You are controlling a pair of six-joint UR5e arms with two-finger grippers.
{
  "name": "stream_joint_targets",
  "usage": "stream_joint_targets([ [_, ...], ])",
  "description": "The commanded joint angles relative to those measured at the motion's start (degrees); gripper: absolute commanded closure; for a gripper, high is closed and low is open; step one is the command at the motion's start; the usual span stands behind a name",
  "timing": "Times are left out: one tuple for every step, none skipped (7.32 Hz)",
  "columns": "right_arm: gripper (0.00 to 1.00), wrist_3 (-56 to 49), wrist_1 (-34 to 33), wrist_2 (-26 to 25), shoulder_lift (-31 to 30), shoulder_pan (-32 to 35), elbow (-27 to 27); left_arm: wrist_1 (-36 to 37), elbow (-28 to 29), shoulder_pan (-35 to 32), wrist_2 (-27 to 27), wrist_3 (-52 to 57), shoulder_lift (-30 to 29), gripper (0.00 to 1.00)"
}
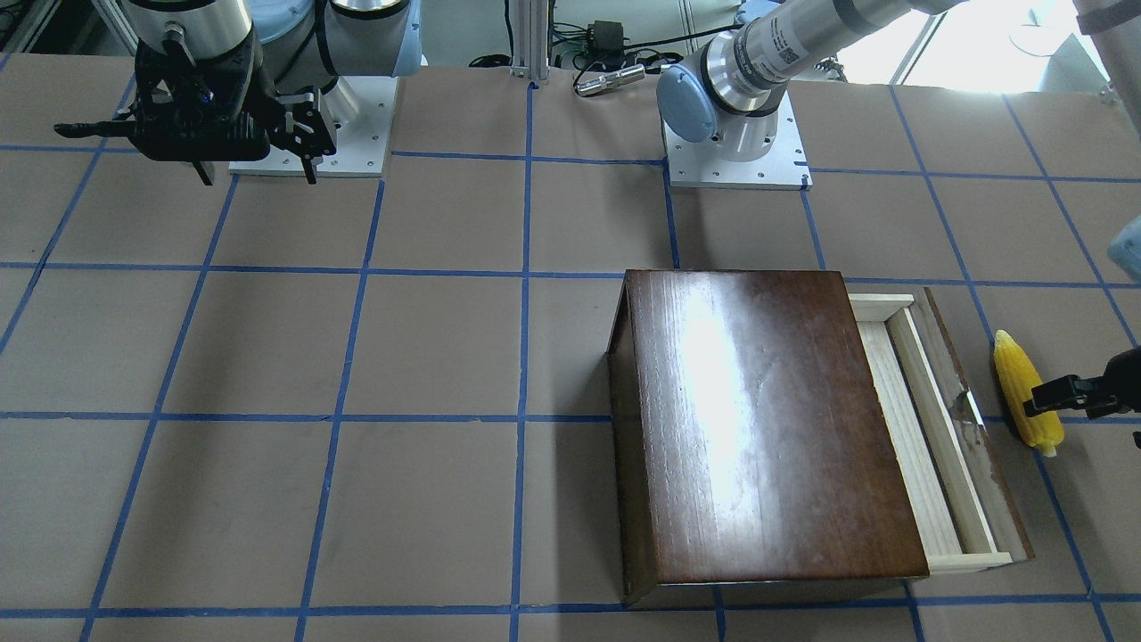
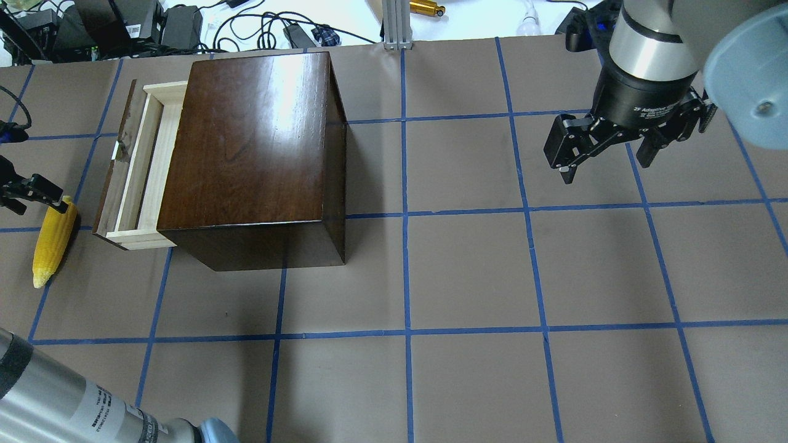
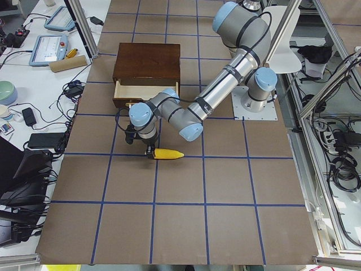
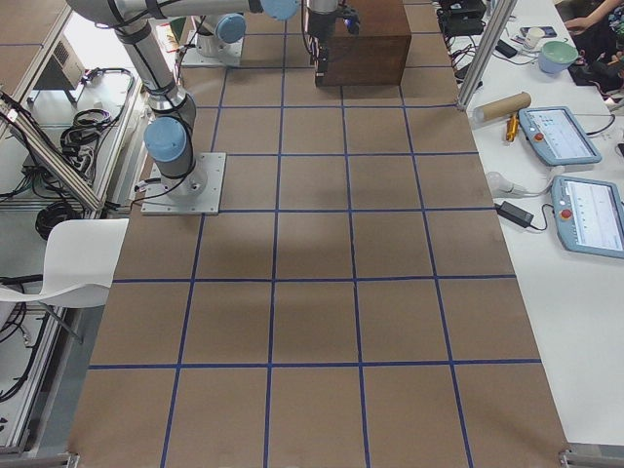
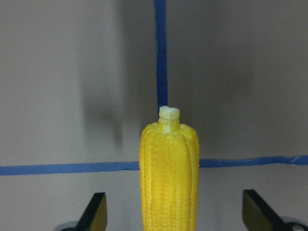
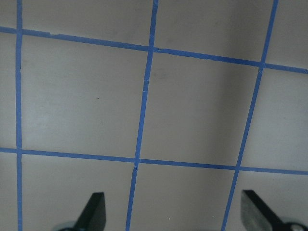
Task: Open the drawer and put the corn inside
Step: 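Lower the left gripper over the yellow corn cob and grasp it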
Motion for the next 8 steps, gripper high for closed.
stream_joint_targets([
  [0.0,0.0,-0.07,0.0,0.0,0.0,0.0,0.63,-1.64,0.0,0.01,-0.09,-1.32,0.0],
  [0.0,0.09,-0.07,0.0,0.0,0.0,0.0,0.72,-1.82,0.0,0.1,-0.01,-1.76,0.0],
  [0.0,0.0,-0.07,0.0,0.0,0.0,0.0,2.03,-1.91,0.0,0.27,0.17,-2.63,0.0],
  [0.0,0.09,-0.07,0.0,0.0,0.0,0.0,2.3,-1.91,0.0,0.27,0.17,-3.16,0.0],
  [0.0,0.09,-0.07,0.0,0.0,0.0,0.0,2.39,-1.91,0.0,0.27,0.43,-3.17,0.07],
  [0.0,0.0,0.02,0.0,0.0,0.0,0.0,2.48,-1.82,0.0,0.27,0.7,-3.08,0.21],
  [0.0,0.09,-0.06,0.0,0.0,0.0,0.0,2.57,-1.74,0.0,1.49,1.39,-3.08,0.68],
  [0.0,0.09,0.02,0.0,0.0,0.0,0.0,2.57,-1.65,0.0,2.55,1.4,-3.08,0.92],
])
